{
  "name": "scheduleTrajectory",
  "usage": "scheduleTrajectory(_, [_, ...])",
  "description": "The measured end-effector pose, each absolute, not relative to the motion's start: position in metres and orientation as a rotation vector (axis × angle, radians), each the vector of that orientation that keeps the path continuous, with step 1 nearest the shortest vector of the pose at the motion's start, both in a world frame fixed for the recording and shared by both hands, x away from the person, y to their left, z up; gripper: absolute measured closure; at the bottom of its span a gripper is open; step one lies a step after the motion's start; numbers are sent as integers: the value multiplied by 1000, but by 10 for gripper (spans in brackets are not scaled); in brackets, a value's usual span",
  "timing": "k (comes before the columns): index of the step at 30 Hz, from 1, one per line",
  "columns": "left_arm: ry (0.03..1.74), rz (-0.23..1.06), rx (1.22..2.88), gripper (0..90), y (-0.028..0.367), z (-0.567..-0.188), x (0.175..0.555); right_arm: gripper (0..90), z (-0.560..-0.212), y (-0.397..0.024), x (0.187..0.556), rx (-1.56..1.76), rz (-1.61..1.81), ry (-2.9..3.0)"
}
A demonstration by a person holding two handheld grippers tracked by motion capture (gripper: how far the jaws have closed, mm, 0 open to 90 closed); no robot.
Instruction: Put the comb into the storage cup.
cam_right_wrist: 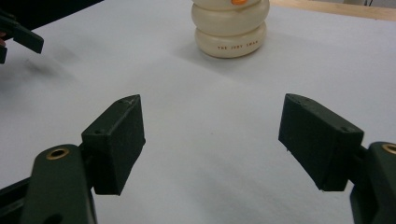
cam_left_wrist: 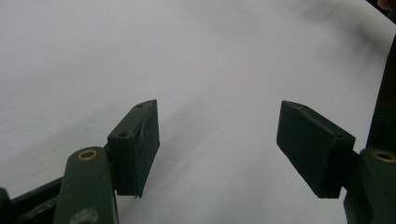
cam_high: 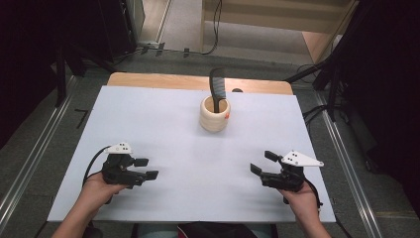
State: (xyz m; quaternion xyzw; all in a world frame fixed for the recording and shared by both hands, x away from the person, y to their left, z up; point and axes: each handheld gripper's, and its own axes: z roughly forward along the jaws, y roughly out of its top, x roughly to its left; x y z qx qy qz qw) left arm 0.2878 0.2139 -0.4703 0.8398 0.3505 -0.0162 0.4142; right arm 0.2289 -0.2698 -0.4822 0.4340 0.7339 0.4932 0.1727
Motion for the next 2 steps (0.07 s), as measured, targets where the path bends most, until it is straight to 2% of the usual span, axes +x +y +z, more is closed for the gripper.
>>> scheduleTrajectory(2, [881,-40,2111,306,214,-470,288,206,-483,-270,229,1233,1395,2085])
